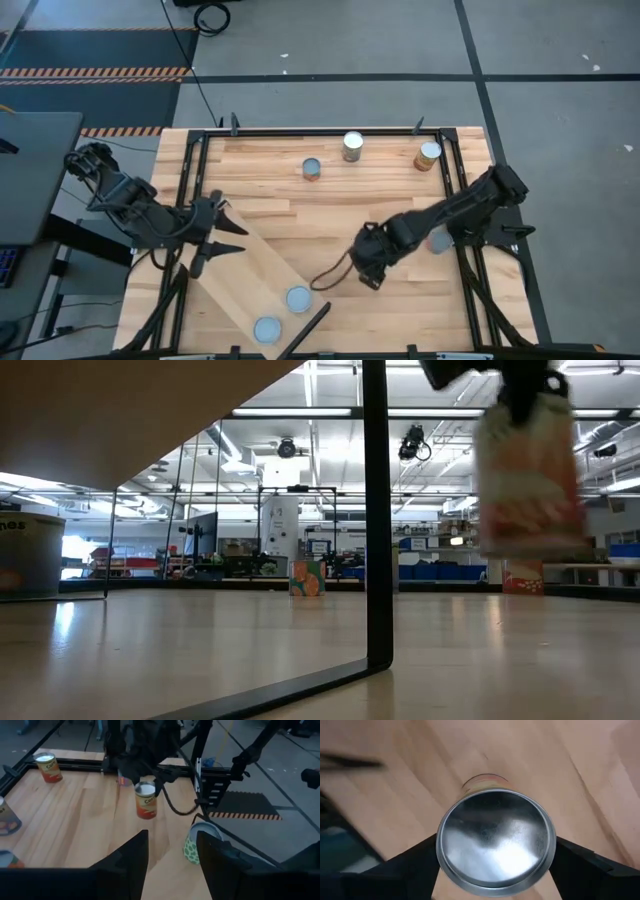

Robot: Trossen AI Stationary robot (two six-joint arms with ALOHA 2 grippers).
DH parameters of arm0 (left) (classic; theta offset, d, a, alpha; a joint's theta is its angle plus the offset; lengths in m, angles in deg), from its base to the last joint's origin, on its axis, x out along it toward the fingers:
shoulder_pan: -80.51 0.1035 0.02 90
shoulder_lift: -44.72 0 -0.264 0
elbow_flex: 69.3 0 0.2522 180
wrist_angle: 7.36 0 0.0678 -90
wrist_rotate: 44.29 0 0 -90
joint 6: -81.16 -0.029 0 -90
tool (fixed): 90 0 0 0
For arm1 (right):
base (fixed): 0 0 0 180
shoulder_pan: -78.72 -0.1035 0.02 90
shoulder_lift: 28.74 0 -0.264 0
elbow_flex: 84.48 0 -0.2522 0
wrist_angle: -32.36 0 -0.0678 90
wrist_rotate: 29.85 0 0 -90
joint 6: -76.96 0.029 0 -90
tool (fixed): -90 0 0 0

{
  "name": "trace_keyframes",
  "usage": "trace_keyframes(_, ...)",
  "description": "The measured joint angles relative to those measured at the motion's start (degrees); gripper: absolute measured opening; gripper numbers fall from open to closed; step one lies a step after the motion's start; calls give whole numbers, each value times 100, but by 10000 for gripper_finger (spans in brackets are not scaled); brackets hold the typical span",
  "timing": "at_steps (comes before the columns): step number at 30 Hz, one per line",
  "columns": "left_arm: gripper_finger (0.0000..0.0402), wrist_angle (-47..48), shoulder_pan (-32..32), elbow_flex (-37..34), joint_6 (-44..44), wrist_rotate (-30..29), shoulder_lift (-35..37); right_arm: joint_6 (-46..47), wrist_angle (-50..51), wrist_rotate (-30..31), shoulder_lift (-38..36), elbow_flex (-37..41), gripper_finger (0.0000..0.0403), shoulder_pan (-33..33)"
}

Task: Pick and place cans onto a shelf
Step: Put the canned corn on the shelf

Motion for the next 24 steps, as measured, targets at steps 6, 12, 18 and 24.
trace_keyframes(6, 172, 230, 13, 0, -13, 2, 120, 371, 89, 209, 58, -1397, 325, 365)
trace_keyframes(12, 172, 685, 13, 0, 205, 1, 197, 594, 217, 600, 429, -2899, 325, 506)
trace_keyframes(18, 172, 1084, 13, -2, 516, 114, 233, 495, 181, 591, 1325, -4617, 325, 500)
trace_keyframes(24, 172, 1158, 13, -2, 521, 592, 270, 243, -1257, 514, 1619, -4684, 325, 396)
